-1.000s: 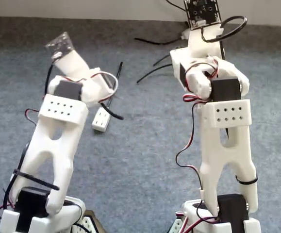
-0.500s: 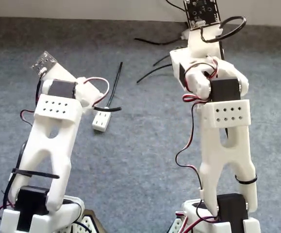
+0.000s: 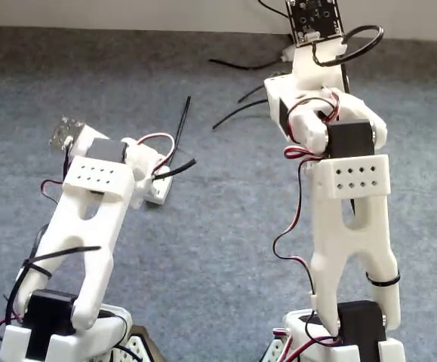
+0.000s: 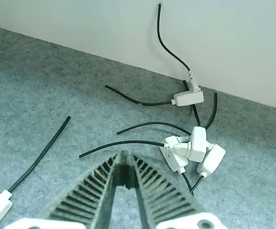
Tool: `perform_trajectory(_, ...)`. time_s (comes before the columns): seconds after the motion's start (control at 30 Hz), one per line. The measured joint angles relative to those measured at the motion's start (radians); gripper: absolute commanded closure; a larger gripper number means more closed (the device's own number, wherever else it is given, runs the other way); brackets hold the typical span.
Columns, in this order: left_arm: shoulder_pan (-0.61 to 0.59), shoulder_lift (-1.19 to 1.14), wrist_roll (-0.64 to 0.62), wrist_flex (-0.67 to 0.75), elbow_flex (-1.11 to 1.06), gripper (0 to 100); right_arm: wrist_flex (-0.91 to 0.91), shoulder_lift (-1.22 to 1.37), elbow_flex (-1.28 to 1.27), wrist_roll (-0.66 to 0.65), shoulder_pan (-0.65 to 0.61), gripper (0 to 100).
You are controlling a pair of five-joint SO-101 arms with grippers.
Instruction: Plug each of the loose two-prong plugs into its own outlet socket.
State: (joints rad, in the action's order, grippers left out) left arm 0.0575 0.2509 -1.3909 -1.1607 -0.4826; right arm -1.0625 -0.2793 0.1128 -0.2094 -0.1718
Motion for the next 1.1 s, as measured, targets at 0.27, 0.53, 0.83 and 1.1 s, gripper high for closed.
perform_trajectory(0.27,0.000,0.000,-0.100,0.186,-0.101,99,0.000,0.000,0.000,0.000,0.000,99.1)
perform_trajectory(0.53,0.000,0.000,-0.106,0.195,-0.112,99,0.000,0.000,0.000,0.000,0.000,99.1)
perform_trajectory(0.83,0.000,0.000,-0.104,0.199,-0.155,99,0.000,0.000,0.000,0.000,0.000,99.1)
perform_trajectory(1.1,0.000,0.000,-0.103,0.178,-0.155,99,0.000,0.000,0.000,0.000,0.000,99.1)
